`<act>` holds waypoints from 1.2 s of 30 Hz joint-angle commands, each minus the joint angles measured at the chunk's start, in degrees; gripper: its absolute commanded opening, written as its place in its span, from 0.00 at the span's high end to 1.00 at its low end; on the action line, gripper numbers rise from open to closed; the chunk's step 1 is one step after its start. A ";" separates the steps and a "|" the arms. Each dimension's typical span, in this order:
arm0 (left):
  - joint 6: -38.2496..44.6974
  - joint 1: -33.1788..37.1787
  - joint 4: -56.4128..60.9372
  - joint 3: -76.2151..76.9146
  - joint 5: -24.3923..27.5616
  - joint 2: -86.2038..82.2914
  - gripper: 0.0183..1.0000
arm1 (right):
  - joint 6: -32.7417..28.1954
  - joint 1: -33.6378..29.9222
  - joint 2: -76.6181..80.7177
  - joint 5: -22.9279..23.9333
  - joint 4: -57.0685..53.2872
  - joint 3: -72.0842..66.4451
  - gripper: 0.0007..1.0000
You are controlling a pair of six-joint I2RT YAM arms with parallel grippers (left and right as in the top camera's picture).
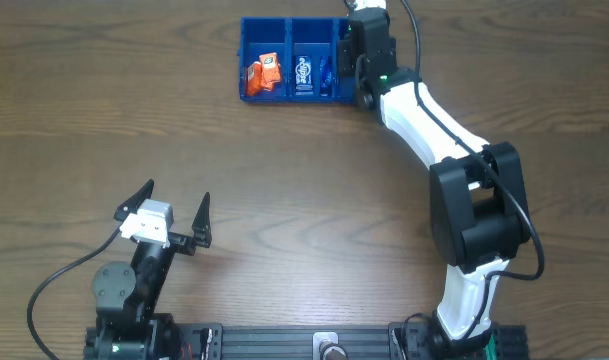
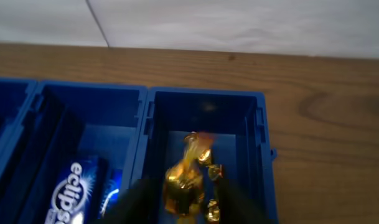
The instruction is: Sort Candies Into Trays
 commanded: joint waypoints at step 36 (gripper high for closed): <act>-0.63 0.35 -1.73 -1.20 0.98 -0.39 0.00 | -8.55 -21.77 -94.40 -7.08 -6.93 -51.34 0.00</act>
